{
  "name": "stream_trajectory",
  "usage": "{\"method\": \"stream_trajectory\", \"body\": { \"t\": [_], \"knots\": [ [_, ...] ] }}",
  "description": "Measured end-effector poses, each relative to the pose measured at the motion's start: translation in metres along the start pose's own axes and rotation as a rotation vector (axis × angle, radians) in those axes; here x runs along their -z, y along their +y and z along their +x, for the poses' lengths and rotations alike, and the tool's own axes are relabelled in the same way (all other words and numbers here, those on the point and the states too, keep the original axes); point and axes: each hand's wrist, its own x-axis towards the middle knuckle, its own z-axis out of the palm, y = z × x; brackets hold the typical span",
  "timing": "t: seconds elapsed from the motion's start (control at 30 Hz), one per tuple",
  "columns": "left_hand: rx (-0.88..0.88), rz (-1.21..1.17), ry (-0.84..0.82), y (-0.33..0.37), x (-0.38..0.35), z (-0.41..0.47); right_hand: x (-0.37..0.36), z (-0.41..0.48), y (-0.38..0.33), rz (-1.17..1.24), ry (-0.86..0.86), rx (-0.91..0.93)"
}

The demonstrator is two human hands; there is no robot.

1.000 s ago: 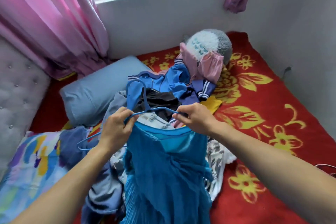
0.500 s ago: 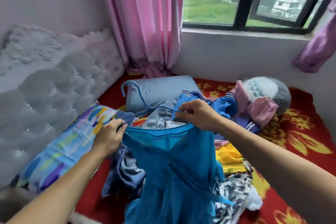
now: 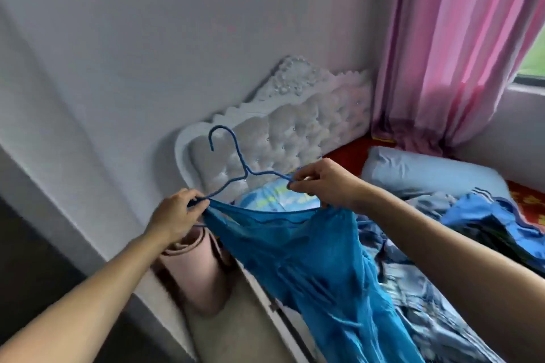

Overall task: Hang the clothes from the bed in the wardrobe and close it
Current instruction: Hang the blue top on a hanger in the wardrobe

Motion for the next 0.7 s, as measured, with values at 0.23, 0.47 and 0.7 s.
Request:
{"method": "stream_trajectory", "body": {
  "t": [0.23, 0.47, 0.7],
  "knots": [
    [0.242, 0.158, 0.168, -0.140, 0.144, -0.113, -0.132, 0.022, -0.108, 0.085, -0.135, 0.086],
    [0.469, 0.289, 0.309, -0.225, 0.231, -0.190, -0.234, 0.060, -0.200, 0.201, -0.433, 0.128],
    [0.635, 0.343, 0.348, -0.309, 0.296, -0.219, -0.369, 0.119, -0.279, 0.340, -0.623, 0.165]
  ]
}}
